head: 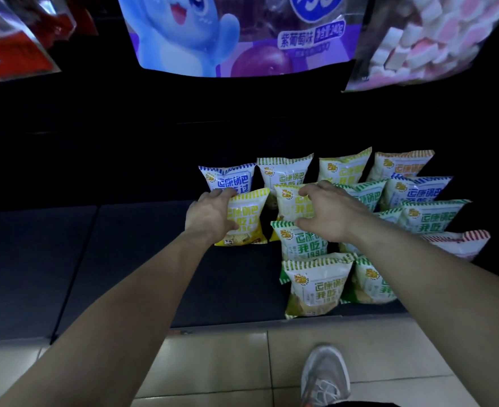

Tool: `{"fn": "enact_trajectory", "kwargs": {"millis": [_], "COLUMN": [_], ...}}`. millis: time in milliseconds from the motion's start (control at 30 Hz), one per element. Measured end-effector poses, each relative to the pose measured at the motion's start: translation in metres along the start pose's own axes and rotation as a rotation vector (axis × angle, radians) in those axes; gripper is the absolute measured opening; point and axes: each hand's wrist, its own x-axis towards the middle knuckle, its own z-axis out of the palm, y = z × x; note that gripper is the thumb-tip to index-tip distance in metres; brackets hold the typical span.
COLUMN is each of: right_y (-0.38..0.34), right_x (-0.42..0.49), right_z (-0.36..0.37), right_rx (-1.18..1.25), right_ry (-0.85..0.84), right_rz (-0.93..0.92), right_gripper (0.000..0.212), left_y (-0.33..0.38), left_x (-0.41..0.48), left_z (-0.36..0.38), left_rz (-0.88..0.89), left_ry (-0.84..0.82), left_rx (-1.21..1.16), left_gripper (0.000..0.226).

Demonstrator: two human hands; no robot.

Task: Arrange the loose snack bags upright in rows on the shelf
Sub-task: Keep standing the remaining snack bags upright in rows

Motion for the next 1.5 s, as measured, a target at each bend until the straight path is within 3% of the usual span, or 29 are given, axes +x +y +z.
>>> {"fn": "enact_trajectory", "kwargs": {"millis": [367,533,900,1100,1500], "right_y": [-0.004,-0.009,-0.031,-0.030,-0.038], "right_x": [0.000,0.002,0.000,0.004,0.012], "right_z": [0.002,0.001,0.014,0.019,0.025], "right_rx": [-0.007,-0.017,-0.107,-0.134,-0.138], "right_ry": [-0.018,-0.031,-0.110,-0.158,-0.177], "right_rz": [-0.011,-0.005,-0.056,-0.047,-0.066], "right_gripper": [0.074,0.075,0.074,0.074,0.068], "left_y": [-0.003,-0.007,-0.032,-0.032,-0.016], "left_x": [0.000,-0.004,0.004,0.022,0.031], "left_z": [0.009,0.006,-0.009,0.003,0.029], "left_rz": [-0.019,-0.037,-0.218,-0.170,-0.172], "left_ry": [-0.023,-0.027,-0.043,-0.127,-0.044], "left_rx": [-0.027,-0.043,-0.502,-0.586,-0.688], "left_gripper": [0.085,0.098,0.129,0.129,0.124]}}
